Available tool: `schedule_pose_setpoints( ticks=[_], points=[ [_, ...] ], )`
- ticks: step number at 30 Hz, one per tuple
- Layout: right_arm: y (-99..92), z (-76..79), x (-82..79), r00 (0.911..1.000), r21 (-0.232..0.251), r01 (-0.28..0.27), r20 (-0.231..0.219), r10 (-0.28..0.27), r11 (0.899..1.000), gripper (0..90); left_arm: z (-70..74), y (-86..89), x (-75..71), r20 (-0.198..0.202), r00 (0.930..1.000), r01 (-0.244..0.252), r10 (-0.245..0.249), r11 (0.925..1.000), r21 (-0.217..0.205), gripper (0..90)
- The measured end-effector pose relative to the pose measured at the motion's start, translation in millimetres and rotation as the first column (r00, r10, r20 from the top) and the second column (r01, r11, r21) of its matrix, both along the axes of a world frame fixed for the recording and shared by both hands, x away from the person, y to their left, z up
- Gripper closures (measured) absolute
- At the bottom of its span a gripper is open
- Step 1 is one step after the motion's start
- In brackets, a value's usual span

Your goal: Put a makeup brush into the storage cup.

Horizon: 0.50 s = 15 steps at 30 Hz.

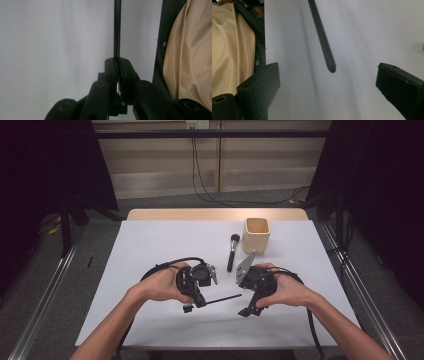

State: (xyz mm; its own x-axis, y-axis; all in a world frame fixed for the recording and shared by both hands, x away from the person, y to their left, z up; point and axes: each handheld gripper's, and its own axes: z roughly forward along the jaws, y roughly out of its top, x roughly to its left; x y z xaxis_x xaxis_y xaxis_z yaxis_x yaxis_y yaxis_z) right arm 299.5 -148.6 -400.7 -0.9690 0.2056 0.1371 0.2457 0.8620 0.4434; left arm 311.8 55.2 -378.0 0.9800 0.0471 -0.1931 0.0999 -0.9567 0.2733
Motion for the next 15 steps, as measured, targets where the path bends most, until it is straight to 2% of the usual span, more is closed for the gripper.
schedule_pose_setpoints(
  ticks=[1, 2, 3, 5, 6, 7, 8, 10, 11, 12, 15],
  points=[
    [0.3, 0.5, 0.2, 1.0, 0.005, -0.001, 0.003, 0.001, 1.0, 4.7, 0.7, -0.5, 1.6, -0.008, 0.9997, 0.024, -0.024, 0.9996, 0.016, 86.1],
    [0.5, 1.1, 0.6, 0.9999, 0.007, -0.002, 0.01, 0.002, 1.0, 5.3, 0.1, -0.9, 1.0, 0.005, 0.9997, 0.024, -0.024, 0.9995, 0.022, 86.1],
    [0.8, 1.7, 0.6, 0.9998, 0.004, 0.004, 0.019, -0.004, 1.0, 5.3, -0.7, -1.3, 0.8, -0.001, 0.9998, 0.02, -0.02, 0.9997, 0.014, 86.2],
    [0.9, 2.9, 0.4, 1.0, 0.004, -0.002, 0.006, 0.002, 1.0, 6.6, -1.1, -2.1, 1.1, -0.009, 0.9998, 0.019, -0.019, 0.9997, 0.015, 86.1],
    [0.8, 3.3, 0.8, 0.9999, 0.006, -0.006, 0.015, 0.006, 1.0, 8.9, -1.4, -2.4, 0.6, -0.008, 0.9999, 0.011, -0.011, 0.9998, 0.014, 86.2],
    [0.7, 3.6, 0.7, 0.9995, 0.009, -0.017, 0.026, 0.017, 1.0, 11.8, -1.5, -2.6, 1.7, -0.002, 0.9995, 0.031, -0.031, 0.9993, 0.022, 86.1],
    [0.8, 4.6, -0.9, 0.9996, 0.004, -0.018, 0.022, 0.018, 1.0, 15.9, -2.0, -2.9, 1.6, -0.008, 0.9995, 0.03, -0.03, 0.9993, 0.021, 86.2],
    [0.8, 4.3, -1.1, 0.9972, 0.013, -0.038, 0.065, 0.037, 0.999, 19.1, -3.0, -3.2, 0.9, -0.01, 0.9998, 0.018, -0.018, 0.9996, 0.02, 86.2],
    [1.3, 4.4, -1.7, 0.997, 0.004, -0.038, 0.067, 0.038, 0.999, 19.7, -3.3, -3.3, 0.9, -0.005, 0.9998, 0.018, -0.018, 0.9997, 0.017, 86.2],
    [1.9, 4.3, -1.8, 0.998, -0.004, -0.038, 0.051, 0.038, 0.999, 20.4, -3.4, -3.4, 1.1, 0.013, 0.9996, 0.024, -0.024, 0.9995, 0.022, 86.2],
    [3.8, 3.9, -0.8, 0.9985, -0.01, -0.039, 0.037, 0.04, 0.999, 24.2, -4.0, -3.6, 2.5, 0.008, 0.9997, 0.025, -0.025, 0.9994, 0.024, 86.1]
  ],
)
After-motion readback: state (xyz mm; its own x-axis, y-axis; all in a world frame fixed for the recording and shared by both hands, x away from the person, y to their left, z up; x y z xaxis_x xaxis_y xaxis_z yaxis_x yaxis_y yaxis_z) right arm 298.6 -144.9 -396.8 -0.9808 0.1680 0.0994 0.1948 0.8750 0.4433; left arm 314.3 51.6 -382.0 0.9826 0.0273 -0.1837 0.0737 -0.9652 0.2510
